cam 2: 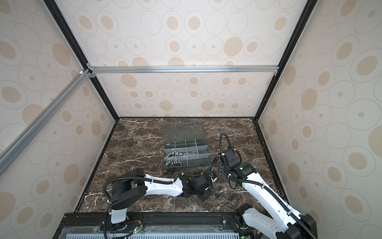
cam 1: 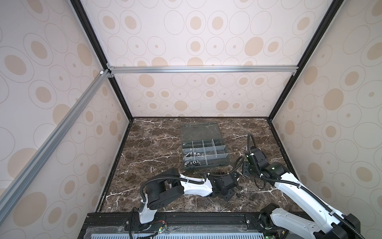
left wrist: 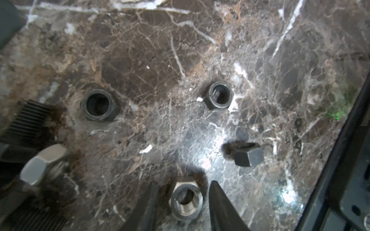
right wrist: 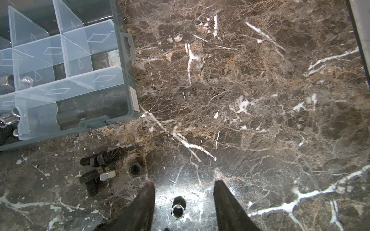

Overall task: Sort the screws and nuts into containers
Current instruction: Pick up the nut from the bottom-center of the table.

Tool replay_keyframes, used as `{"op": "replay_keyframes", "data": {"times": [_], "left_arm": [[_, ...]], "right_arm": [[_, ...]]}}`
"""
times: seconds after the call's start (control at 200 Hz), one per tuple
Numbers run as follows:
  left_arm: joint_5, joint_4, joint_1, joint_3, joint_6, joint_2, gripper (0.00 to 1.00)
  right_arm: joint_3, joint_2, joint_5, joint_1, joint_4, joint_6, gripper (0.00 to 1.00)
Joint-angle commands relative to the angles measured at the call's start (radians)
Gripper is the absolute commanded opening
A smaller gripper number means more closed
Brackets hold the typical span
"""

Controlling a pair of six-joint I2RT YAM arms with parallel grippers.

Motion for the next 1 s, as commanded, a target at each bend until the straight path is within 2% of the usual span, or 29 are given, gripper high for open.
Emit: {"op": "replay_keyframes", "data": {"times": [0.0, 0.215, 0.525, 0.995], "left_arm": [[0.007, -0.025, -0.014, 0.030, 0.012, 0.025, 0.38], [-0.022, -0.030, -0.015, 0.014, 0.002, 0.027, 0.31], [-0.076, -0.072, -0.016, 0.008, 0.033, 0.027, 0.28], [-0.106, -0.091, -0.019, -0.008, 0.054, 0.018, 0.34]], "right_arm": [[-0.010, -0.020, 0.010, -0.014, -0.034, -0.002, 0.51], [-0.013, -0.032, 0.009, -0.024, -0.037, -0.001, 0.51], [-0.018, -0.046, 0.007, -0.034, -0.042, -0.003, 0.51], [-0.019, -0.062, 0.008, -0.043, -0.044, -0.005, 0.51]]}}
